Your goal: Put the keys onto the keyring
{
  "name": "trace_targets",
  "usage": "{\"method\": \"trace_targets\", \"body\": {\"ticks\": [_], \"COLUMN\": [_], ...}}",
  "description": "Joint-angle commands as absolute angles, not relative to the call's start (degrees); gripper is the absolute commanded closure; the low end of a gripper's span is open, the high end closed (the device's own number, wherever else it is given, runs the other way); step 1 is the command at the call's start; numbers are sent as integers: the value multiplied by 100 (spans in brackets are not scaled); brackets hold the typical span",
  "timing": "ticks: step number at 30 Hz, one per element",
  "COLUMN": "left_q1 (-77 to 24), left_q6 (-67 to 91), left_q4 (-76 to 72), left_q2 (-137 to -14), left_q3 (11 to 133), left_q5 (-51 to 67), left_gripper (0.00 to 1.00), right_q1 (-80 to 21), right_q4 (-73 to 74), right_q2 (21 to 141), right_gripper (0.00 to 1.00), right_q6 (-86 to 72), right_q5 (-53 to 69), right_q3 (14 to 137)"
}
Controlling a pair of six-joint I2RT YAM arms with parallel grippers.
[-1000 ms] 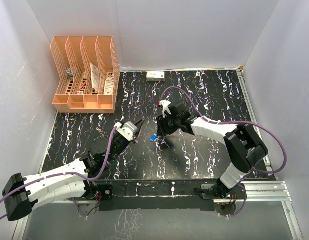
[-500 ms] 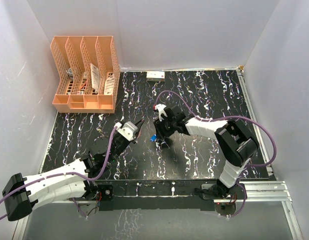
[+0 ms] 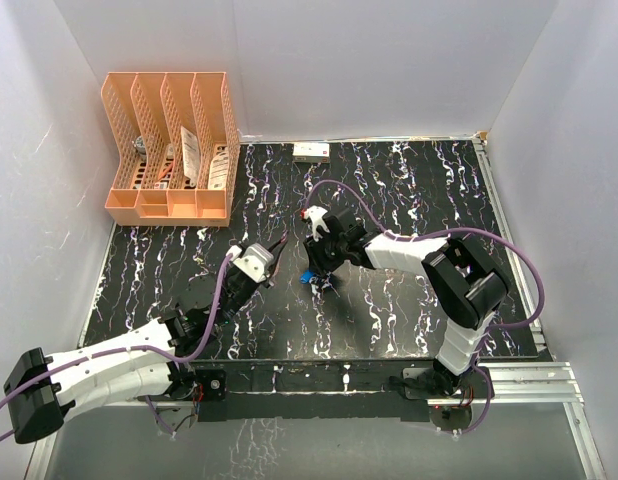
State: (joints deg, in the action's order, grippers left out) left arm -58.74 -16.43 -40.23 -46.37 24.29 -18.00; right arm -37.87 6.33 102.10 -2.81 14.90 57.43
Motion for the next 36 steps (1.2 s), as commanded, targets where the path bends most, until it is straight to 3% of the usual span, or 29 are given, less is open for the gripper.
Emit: {"method": "trace_targets", "body": {"ticks": [1, 26, 36], "left_q1": [-5838, -5827, -5819], "left_q6": [-1617, -1591, -1601], "left_q4": [-4156, -4175, -4202], "left_q2": [-4495, -4504, -4538], "left_q3": [2415, 2410, 2434], "left_q5": [-1882, -1882, -1812], "left_gripper": [100, 100, 100], "right_q1": [-3841, -3857, -3860], "right_q4": [404, 264, 219], "right_q2": [10217, 10015, 8850], "right_gripper": [69, 99, 100], "right_q6": [-158, -287, -505], "right_q5": [1434, 1146, 990], "right_q3": [5973, 5976, 5838]}}
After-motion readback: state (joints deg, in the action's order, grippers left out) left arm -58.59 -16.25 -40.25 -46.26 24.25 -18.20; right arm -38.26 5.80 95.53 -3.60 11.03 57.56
